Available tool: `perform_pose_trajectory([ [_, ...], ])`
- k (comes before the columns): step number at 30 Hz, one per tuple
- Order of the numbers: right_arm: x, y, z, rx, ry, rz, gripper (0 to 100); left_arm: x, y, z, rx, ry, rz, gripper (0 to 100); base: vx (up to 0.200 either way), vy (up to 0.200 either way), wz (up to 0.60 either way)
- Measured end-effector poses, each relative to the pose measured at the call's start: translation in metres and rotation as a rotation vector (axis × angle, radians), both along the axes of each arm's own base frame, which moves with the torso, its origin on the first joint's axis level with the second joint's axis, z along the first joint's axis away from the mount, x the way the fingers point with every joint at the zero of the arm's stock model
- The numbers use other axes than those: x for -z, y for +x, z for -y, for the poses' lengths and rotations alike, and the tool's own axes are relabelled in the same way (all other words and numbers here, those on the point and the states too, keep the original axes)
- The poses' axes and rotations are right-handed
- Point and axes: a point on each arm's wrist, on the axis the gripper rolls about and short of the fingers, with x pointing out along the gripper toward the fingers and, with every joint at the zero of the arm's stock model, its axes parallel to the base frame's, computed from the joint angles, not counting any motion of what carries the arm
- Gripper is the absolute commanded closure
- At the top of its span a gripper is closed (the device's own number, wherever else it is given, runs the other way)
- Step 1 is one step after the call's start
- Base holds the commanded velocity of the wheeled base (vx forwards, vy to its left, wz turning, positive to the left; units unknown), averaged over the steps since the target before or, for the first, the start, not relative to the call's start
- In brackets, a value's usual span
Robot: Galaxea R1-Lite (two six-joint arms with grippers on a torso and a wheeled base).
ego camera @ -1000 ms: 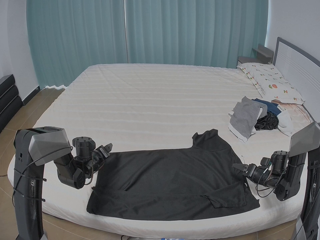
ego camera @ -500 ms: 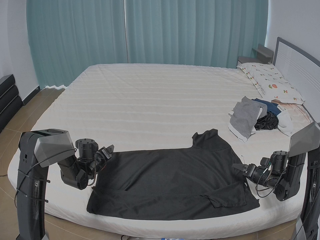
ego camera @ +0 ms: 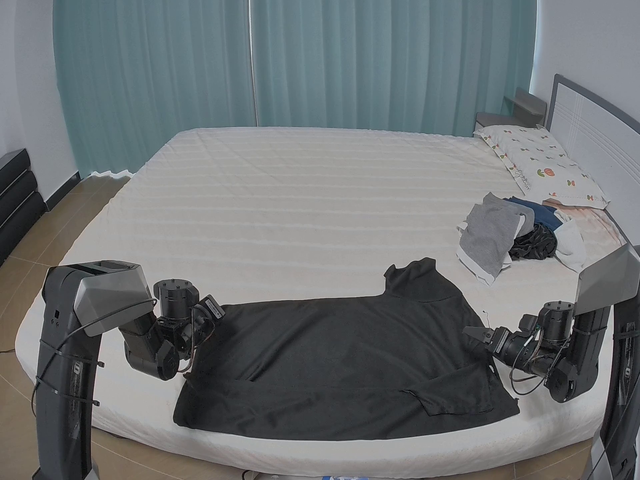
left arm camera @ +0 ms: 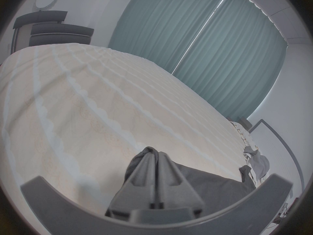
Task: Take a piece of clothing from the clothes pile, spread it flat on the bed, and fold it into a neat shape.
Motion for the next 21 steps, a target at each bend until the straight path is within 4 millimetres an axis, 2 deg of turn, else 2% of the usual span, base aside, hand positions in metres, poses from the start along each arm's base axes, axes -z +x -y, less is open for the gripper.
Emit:
perform_pose_trajectory([
  [5,-0.003,0.007,-0.007,-0.006,-0.018,0.036,0,-0.001,0.0,-0.003,-0.048,-0.005,0.01,100,0.0,0.0,0.0],
  [12,-0.013,0.029,-0.011,-0.029,-0.063,0.111,0,-0.012,-0.001,-0.006,-0.093,-0.062,0.032,100,0.0,0.0,0.0],
  [18,-0.022,0.058,-0.014,0.006,-0.108,0.172,0,-0.023,-0.005,-0.009,-0.103,-0.083,0.042,100,0.0,0.0,0.0],
  [21,-0.026,0.079,-0.019,0.033,-0.136,0.183,0,-0.026,-0.007,-0.01,-0.104,-0.087,0.043,100,0.0,0.0,0.0],
])
